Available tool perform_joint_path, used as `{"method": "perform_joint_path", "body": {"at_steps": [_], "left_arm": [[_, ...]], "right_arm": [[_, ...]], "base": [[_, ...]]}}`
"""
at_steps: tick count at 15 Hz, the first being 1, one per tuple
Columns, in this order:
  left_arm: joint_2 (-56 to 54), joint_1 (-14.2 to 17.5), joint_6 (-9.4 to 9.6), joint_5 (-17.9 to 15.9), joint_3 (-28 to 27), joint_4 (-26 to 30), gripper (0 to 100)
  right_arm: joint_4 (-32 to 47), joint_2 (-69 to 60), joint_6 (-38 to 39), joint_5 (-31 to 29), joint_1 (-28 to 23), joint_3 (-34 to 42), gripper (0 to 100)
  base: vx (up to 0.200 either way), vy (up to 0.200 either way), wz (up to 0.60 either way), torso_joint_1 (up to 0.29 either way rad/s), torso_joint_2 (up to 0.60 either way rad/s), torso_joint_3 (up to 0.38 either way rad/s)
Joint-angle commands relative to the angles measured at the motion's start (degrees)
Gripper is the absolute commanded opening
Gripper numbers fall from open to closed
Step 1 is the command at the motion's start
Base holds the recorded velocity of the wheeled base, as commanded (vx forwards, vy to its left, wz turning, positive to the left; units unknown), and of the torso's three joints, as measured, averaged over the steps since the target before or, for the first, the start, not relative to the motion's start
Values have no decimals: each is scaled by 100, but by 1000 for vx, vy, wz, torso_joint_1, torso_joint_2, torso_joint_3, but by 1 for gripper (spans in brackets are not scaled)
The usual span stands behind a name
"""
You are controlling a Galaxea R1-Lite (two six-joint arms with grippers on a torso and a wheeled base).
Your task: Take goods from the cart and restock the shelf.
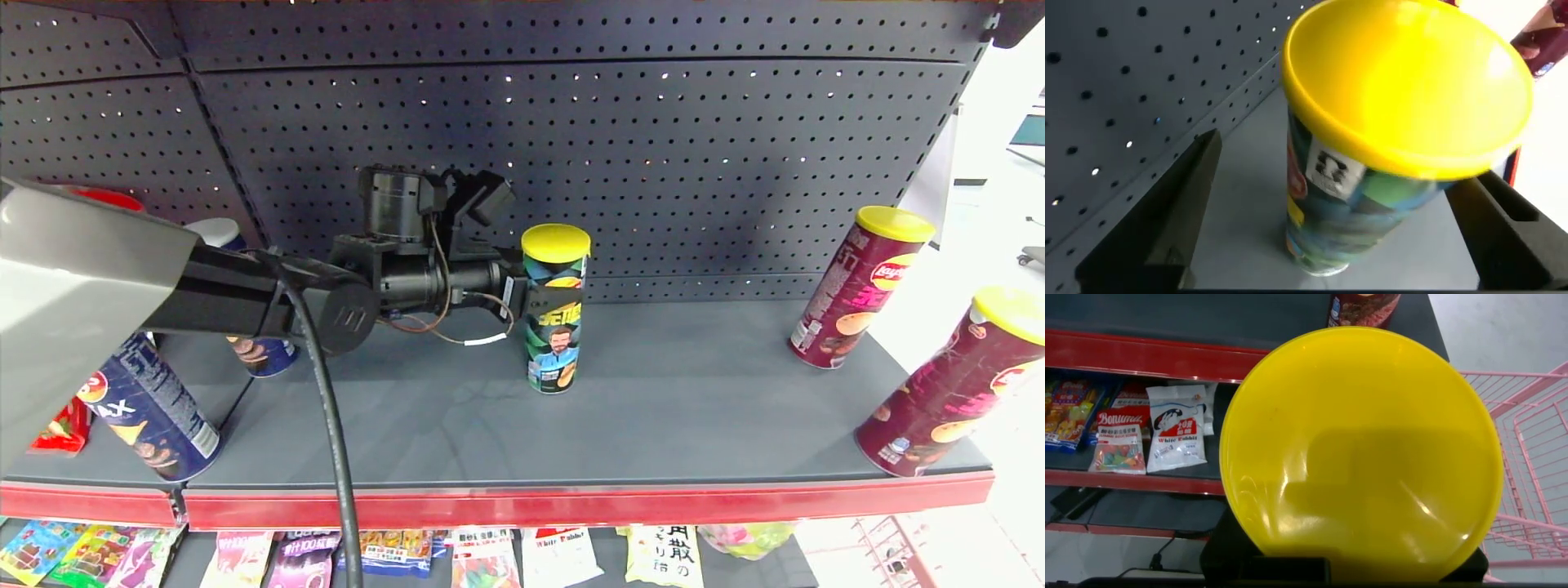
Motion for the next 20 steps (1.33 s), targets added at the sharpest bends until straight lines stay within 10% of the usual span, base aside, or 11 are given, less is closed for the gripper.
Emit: {"method": "perform_joint_path", "body": {"at_steps": [1, 17, 18, 20], "left_arm": [[93, -18, 3, -3, -72, -3, 100], [401, -422, 21, 340, -617, -11, 100], [409, -475, 12, 340, -617, -3, 0], [392, -492, 21, 340, -485, -11, 0]], "right_arm": [[-1, 9, -2, -1, -2, 2, 0], [-1, 9, 7, -10, -2, -7, 0], [-1, 9, 7, -10, -2, 2, 0], [-1, 9, 7, -10, -2, -7, 0]], "base": [[0, 0, 0, 0, 0, 0], [0, 0, 0, 0, 0, 0], [0, 0, 0, 0, 0, 0], [0, 0, 0, 0, 0, 0]]}}
